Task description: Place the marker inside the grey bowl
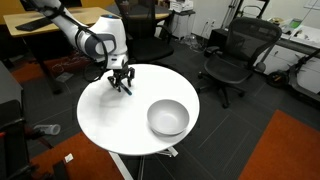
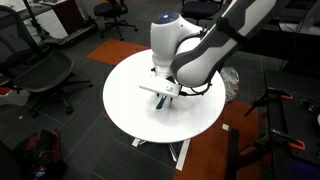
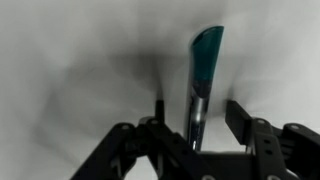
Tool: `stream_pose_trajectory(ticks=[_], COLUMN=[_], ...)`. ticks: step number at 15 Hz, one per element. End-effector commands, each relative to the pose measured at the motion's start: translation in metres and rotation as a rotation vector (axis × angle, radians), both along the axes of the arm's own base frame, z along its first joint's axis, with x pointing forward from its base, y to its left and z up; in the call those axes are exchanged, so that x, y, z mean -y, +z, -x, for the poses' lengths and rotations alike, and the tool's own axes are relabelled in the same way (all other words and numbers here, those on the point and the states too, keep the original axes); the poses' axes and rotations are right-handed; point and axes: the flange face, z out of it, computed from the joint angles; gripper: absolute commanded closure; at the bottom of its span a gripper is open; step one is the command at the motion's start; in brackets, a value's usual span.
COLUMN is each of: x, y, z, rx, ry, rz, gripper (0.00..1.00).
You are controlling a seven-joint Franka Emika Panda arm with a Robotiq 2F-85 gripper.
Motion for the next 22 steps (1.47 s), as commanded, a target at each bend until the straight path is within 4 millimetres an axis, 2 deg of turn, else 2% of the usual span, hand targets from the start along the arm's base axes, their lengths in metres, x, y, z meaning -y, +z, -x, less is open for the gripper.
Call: stream_pose_trajectory(ticks=[1,5,6,8,11,17,22], x=[0.0,0.0,-0.001,-0.001,0.001,0.01,0.039], y=[0.001,0.002,0.002,0.006,0.027,0.092,0.151], z=[-0.007,-0.008,-0.008,-0.005,-0.003,-0.001,-0.002], rx=[0.003,0.003,0.001,-0.007,0.004,0.069,0.132], ry=[0.008,0.009,0.01,0.017,0.047,0.131,0.133], rz=[-0.005,-0.005,-0.005,-0.004,-0.008,0.002,0.037], gripper=[0.65,0.95,0.99,0.95,0.95,0.95,0.95])
